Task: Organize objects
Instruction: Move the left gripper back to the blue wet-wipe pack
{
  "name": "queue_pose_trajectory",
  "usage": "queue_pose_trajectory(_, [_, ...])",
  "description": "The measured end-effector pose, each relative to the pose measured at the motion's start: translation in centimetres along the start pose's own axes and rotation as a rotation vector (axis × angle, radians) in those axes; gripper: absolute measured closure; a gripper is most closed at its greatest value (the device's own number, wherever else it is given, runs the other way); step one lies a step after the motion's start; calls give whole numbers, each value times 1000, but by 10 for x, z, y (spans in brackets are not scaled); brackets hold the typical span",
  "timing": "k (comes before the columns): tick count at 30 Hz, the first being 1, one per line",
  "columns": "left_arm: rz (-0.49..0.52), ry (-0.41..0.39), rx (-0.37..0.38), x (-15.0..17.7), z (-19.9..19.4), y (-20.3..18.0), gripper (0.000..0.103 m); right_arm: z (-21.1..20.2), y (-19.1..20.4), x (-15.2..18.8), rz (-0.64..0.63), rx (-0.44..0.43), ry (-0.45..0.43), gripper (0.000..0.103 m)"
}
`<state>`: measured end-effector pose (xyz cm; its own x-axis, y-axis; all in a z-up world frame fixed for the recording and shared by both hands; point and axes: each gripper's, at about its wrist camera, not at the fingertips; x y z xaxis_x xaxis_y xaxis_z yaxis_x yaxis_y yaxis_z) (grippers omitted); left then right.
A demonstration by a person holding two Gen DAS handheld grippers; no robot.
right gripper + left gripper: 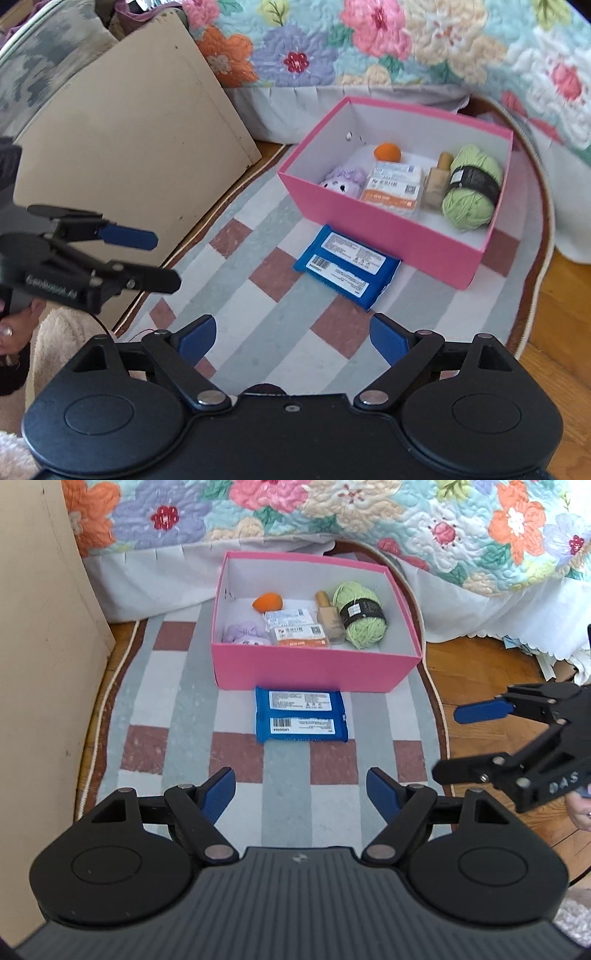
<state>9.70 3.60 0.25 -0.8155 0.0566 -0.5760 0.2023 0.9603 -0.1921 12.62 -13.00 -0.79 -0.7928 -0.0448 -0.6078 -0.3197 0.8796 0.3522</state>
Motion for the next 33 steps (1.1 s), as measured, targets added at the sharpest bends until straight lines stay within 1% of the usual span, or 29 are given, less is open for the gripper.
queue_pose_trajectory(3, [-18, 15, -4, 2, 15, 6, 26, 17, -8, -1, -30, 26, 17, 10])
queue_pose_trajectory(5, [-29, -10, -12, 4, 24, 12, 26, 27, -14, -3, -77, 23, 16, 10])
queue_pose_trajectory(7, [-32, -21, -35, 5, 35, 18, 26, 36, -19, -8, -134, 43, 18, 10])
queue_pose_trajectory(9, [-43, -38, -48, 6, 46, 25, 26, 43, -24, -13, -161, 52, 7, 10])
queue_pose_trajectory(11, [-56, -64, -62, 5, 53, 32, 26, 47, -28, -16, -178, 64, -27, 10])
queue_pose_trajectory(14, [-31, -97, -82, 4, 66, 35, 25, 55, -32, -15, -234, 94, -94, 10])
queue_pose_trajectory(16, [-12, -110, -102, 4, 78, 37, 19, 62, -34, -12, -275, 93, -121, 10])
queue_pose_trajectory(17, [-7, -116, -107, 4, 85, 38, 14, 66, -34, -9, -282, 83, -130, 10])
queue_pose_trajectory(20, [-3, -110, -87, 5, 106, 44, 7, 77, -39, -2, -254, 29, -145, 10])
queue_pose_trajectory(21, [-11, -106, -78, 5, 114, 46, 6, 82, -41, 1, -240, 23, -150, 10])
queue_pose_trajectory(25, [-60, -92, -59, 5, 142, 55, 5, 103, -49, 10, -183, 68, -184, 11])
queue_pose_trajectory(26, [-71, -94, -61, 6, 148, 57, 5, 111, -53, 11, -167, 70, -162, 11])
queue_pose_trajectory(27, [-88, -96, -68, 6, 153, 59, 5, 118, -55, 12, -159, 75, -132, 15])
queue_pose_trajectory(29, [-119, -107, -82, 9, 162, 63, 5, 132, -60, 16, -151, 103, -92, 19])
queue_pose_trajectory(30, [-124, -119, -101, 10, 167, 64, 5, 136, -62, 18, -141, 111, -83, 19])
queue_pose_trajectory(31, [-122, -134, -126, 11, 171, 64, 5, 140, -64, 20, -120, 110, -71, 19])
queue_pose_trajectory(33, [-61, -150, -155, 12, 177, 61, 7, 144, -68, 25, -79, 103, -56, 21])
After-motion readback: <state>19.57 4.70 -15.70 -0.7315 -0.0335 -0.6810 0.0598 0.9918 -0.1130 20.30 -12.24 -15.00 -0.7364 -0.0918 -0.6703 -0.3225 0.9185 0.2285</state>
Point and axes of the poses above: each gripper's, at about its wrist camera, not at the fingertips, and z roughly the way its jaws point, y to its left, x to its underside, and after that the axes turned 9 degrees about -y, right-handed
